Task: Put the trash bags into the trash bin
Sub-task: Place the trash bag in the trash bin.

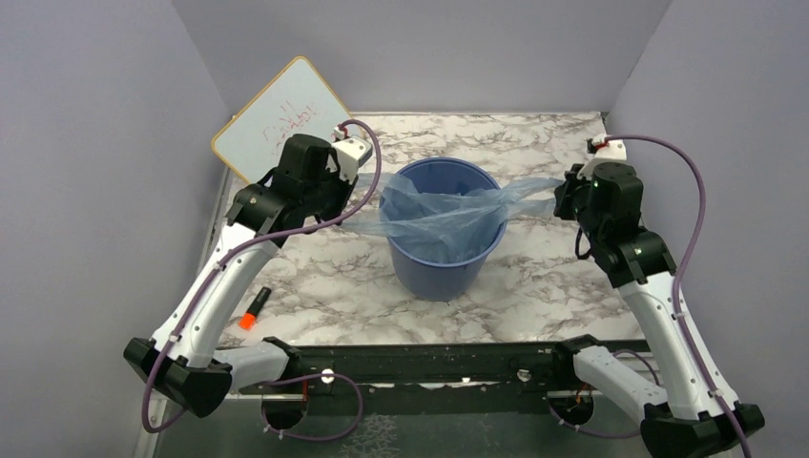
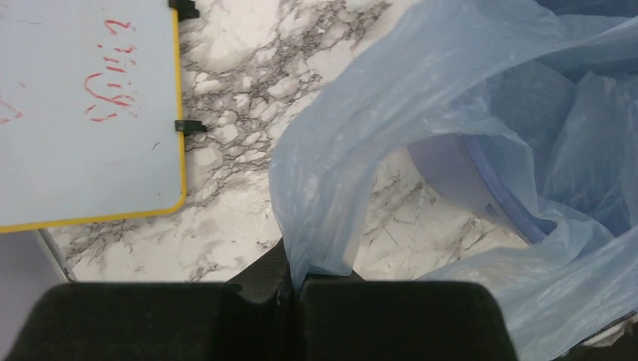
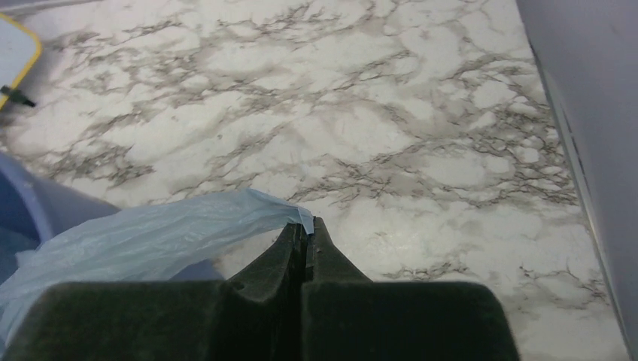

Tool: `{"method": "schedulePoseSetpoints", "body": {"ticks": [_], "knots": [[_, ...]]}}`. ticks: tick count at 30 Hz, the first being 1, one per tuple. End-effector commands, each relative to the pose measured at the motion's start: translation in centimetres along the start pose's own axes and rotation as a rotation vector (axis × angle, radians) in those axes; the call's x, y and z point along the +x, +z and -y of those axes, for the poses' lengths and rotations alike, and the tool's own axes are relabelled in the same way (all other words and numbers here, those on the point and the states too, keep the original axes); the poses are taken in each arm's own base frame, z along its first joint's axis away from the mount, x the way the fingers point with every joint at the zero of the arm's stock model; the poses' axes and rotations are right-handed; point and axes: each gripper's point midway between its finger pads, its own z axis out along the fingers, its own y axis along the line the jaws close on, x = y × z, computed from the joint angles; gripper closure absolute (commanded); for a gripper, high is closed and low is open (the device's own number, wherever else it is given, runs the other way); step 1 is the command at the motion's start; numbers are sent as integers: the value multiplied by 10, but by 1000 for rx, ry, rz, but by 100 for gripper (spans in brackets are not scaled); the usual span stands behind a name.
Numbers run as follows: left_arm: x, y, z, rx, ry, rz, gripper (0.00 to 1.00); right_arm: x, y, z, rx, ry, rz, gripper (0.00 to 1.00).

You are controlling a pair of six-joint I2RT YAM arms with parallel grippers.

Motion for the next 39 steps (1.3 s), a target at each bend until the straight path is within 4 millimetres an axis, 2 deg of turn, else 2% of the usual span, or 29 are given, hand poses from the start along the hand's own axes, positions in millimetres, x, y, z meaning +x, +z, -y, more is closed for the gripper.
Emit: {"method": "schedulePoseSetpoints", "body": {"ticks": [1,5,9,13,19,23,30,32,37,39], "knots": [[-29,-4,-23,-139,-93,149,100,-37,10,21,156,32,109,99],[-32,10,-27,-143,-146,163,100,-46,31,16,161,12,110,99],[-45,20,-29,-121,-196,204,100,-49,53,15,194,25,112,99],[-42,34,-47,-162,-215,175,100,-43,72,10,190,33,111,99],[-23,61,-43,-119,-246,96,100,-2,101,4,173,6,-22,99],[-4,70,-26,-36,-248,54,100,30,104,-1,124,-5,-87,99],[33,91,-16,2,-290,-36,100,96,106,-11,46,-28,-278,96],[35,93,-14,14,-296,-35,100,102,105,-9,54,-20,-287,96],[43,101,-10,40,-299,-58,100,101,102,-19,-7,-8,-285,94],[36,105,-9,60,-294,-51,100,100,102,-22,-26,-6,-289,94]]}}
